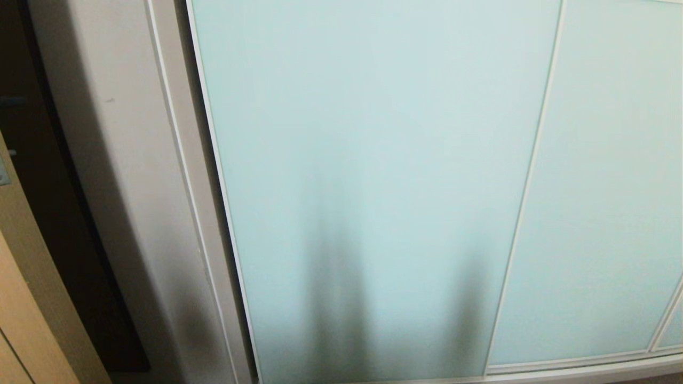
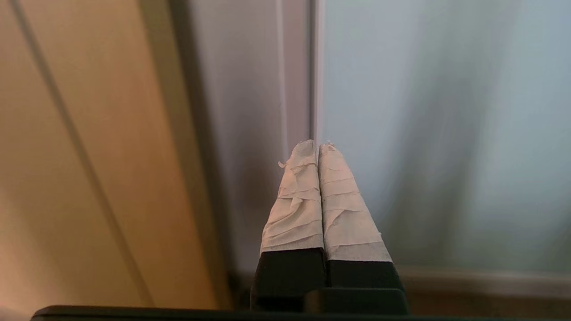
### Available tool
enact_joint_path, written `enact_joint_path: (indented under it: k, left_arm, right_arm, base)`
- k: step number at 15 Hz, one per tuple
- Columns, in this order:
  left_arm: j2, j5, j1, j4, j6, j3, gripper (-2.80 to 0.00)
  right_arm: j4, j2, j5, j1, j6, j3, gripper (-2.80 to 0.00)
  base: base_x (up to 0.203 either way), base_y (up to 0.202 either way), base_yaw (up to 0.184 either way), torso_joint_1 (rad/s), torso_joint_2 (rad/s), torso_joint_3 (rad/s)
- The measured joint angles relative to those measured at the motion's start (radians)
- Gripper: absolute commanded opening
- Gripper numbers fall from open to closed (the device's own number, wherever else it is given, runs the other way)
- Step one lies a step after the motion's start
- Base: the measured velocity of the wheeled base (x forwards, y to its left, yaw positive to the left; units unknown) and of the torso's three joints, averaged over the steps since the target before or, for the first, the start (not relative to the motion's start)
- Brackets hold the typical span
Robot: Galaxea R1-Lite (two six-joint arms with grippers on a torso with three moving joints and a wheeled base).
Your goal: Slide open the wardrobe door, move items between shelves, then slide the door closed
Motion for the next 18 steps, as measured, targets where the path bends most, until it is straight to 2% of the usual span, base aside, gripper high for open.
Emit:
enact_joint_path:
  k: [1, 3, 5, 18]
  left_arm:
    - [-0.008, -0.039, 0.000, -0.046, 0.001, 0.028, -2.80]
    - [-0.017, -0.066, 0.000, 0.004, 0.002, 0.047, -2.80]
    - [-0.019, -0.068, 0.000, 0.036, 0.006, 0.048, -2.80]
    - [-0.021, -0.061, 0.000, 0.012, -0.011, 0.060, -2.80]
  right_arm:
    - [0.000, 0.000, 0.000, 0.000, 0.000, 0.000, -2.80]
    - [0.000, 0.000, 0.000, 0.000, 0.000, 0.000, -2.80]
    - [0.000, 0.000, -0.001, -0.001, 0.000, 0.000, -2.80]
    - [0.000, 0.000, 0.000, 0.000, 0.000, 0.000, -2.80]
  base:
    - [0.000, 0.000, 0.000, 0.000, 0.00, 0.000]
    - [0.000, 0.000, 0.000, 0.000, 0.00, 0.000]
    - [0.000, 0.000, 0.000, 0.000, 0.00, 0.000]
    - [0.000, 0.000, 0.000, 0.000, 0.00, 0.000]
